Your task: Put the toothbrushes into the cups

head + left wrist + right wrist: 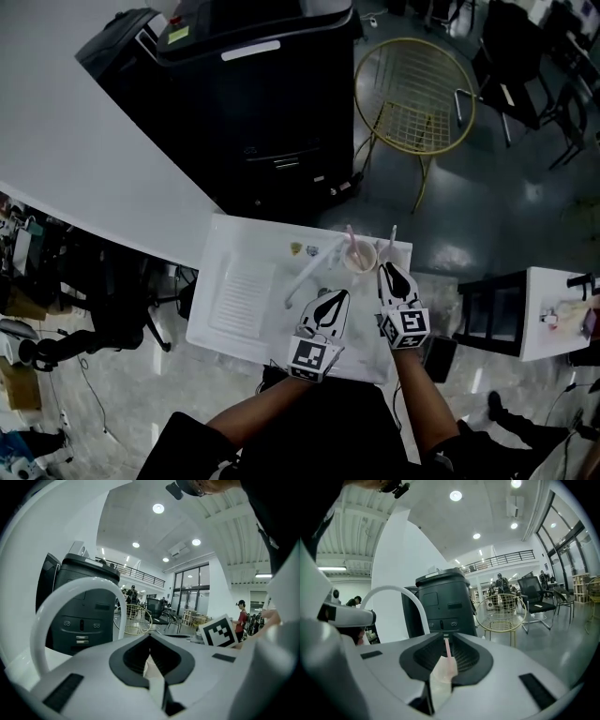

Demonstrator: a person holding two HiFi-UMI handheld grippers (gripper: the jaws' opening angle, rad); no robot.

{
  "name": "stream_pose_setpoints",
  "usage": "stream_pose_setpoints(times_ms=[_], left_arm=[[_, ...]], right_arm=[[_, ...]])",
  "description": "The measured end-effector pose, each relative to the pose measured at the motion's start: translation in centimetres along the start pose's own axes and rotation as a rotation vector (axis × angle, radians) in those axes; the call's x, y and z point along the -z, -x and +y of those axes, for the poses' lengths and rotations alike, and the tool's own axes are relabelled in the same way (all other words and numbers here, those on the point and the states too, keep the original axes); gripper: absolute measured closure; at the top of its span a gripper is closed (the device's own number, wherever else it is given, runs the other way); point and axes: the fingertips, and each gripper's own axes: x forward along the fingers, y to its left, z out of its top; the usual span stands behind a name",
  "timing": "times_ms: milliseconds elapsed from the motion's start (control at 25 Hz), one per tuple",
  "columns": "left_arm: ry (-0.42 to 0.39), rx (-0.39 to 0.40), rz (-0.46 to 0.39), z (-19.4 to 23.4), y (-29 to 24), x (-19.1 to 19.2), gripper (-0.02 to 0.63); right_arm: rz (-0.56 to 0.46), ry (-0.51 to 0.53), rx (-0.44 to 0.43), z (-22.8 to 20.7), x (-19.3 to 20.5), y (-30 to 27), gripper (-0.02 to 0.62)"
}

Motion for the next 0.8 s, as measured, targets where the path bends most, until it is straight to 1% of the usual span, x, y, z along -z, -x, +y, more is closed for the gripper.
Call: stream_pose_setpoints(times_ms=[160, 280, 400, 600, 800], left_arm=[[0.017, 0.012, -0.009, 0.7, 2.2, 0.2, 0.594], [0.005, 0.041, -0.019, 0.8, 4.1, -0.5, 0.593], [0.001, 0.055, -0.031, 1.4, 6.1, -1.1, 0.594], [-0.024, 0.045, -0.066, 3.5, 9.0, -2.6, 0.594], [-0.019, 0.025, -0.087, 5.8, 11.7, -3.2, 0.594]], right_arm=[[0.009, 0.027, 0.038, 2.9, -0.6, 1.8, 0.540], [-0.002, 0.011, 0.061, 5.5, -1.7, 3.2, 0.558], [0.017, 0.002, 0.091, 8.3, -2.8, 4.3, 0.566], [0.029, 0.037, 0.065, 13.5, -4.1, 5.2, 0.571], [-0.029, 0.036, 0.060, 17.9, -6.1, 5.7, 0.571]])
